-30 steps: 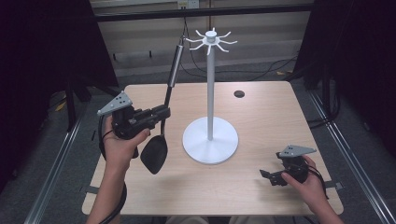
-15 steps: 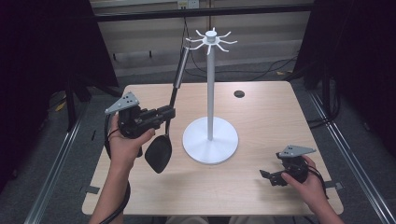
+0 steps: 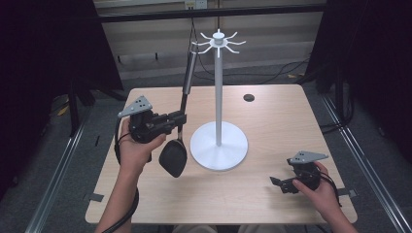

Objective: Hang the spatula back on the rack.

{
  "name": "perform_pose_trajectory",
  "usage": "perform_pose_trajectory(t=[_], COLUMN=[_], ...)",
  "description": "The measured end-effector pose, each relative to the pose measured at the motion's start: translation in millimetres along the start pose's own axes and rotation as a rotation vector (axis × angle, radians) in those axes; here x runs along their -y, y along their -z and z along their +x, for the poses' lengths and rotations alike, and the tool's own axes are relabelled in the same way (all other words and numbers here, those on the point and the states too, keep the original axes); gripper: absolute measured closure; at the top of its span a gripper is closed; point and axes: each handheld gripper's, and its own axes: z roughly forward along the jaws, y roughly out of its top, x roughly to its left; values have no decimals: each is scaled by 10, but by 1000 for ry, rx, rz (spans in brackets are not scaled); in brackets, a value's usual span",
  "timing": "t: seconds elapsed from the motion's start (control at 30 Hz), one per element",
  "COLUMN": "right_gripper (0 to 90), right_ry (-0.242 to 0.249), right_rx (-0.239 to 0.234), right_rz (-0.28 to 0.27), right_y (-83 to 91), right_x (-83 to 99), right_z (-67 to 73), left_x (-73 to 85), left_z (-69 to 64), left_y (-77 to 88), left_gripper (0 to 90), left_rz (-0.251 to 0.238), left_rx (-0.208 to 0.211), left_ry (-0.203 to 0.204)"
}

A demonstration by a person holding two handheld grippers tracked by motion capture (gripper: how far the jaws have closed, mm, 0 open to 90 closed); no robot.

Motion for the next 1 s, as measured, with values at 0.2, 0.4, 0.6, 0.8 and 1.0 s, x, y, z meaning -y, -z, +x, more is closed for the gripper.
perform_pose_trajectory(t=[0.2, 0.4, 0.6, 0.8, 1.0], right_gripper=[28, 28, 28, 28, 28], right_ry=[1, 6, 3, 4, 4], right_rx=[1, -2, -3, -5, -4], right_rz=[0, -2, -1, 3, 2], right_y=[4, 2, 5, 1, 1], right_x=[4, 8, 8, 11, 7], right_z=[-5, -10, -9, -3, 0], left_x=[2, 1, 5, 7, 14], left_z=[-4, 1, 15, 16, 24], left_y=[-100, -185, -243, -277, -294], left_gripper=[749, 750, 747, 747, 744], left_rz=[24, 30, 27, 22, 17], left_rx=[-3, -1, 6, 3, -3], left_ry=[-11, -7, -3, 1, -7])
